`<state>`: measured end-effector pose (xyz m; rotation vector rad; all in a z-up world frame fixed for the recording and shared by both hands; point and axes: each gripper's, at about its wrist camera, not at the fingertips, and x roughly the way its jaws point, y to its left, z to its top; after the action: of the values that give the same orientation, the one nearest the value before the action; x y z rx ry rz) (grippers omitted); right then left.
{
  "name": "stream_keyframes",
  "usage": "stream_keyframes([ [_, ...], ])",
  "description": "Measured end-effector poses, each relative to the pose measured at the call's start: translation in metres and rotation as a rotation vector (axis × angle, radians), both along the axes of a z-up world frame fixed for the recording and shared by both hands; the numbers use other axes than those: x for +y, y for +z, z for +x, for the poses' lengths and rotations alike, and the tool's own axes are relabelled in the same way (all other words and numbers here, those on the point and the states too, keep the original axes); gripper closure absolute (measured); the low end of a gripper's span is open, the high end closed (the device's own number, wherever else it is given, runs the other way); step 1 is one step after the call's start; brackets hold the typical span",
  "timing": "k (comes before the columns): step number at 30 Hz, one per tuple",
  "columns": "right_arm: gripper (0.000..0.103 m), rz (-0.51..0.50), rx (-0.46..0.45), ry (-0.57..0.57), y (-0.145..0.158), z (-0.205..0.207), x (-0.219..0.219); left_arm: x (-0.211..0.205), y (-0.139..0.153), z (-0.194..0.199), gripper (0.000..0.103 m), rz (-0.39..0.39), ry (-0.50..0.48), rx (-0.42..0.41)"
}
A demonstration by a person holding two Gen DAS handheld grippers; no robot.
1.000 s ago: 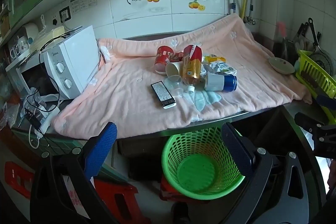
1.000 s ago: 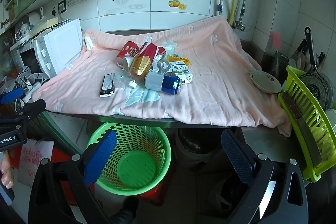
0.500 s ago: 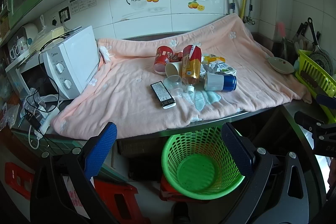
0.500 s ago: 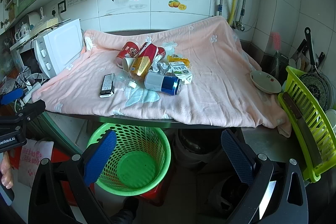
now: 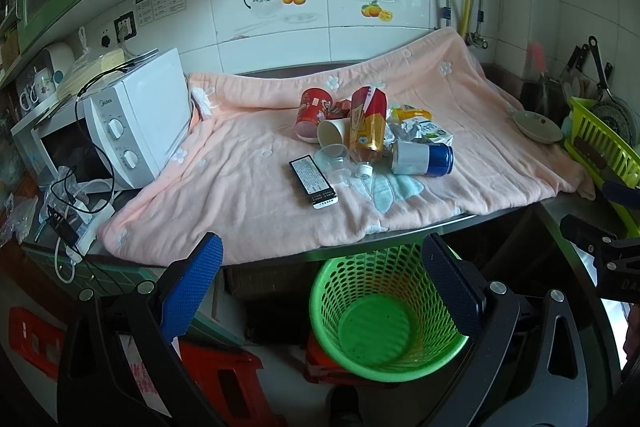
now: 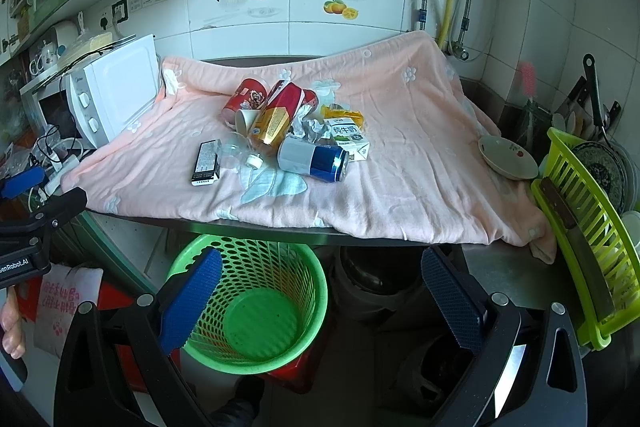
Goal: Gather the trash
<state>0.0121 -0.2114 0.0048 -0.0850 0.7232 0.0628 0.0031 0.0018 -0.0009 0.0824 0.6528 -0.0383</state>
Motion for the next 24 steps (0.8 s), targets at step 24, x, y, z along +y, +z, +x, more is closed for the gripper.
stream_keyframes([
  [24, 0.006, -0.001, 0.008, 0.004, -0.0022, 0.0044, -0.0004, 0.0017, 0.0008, 0.0001, 0.005, -0.002, 0.002, -0.001],
])
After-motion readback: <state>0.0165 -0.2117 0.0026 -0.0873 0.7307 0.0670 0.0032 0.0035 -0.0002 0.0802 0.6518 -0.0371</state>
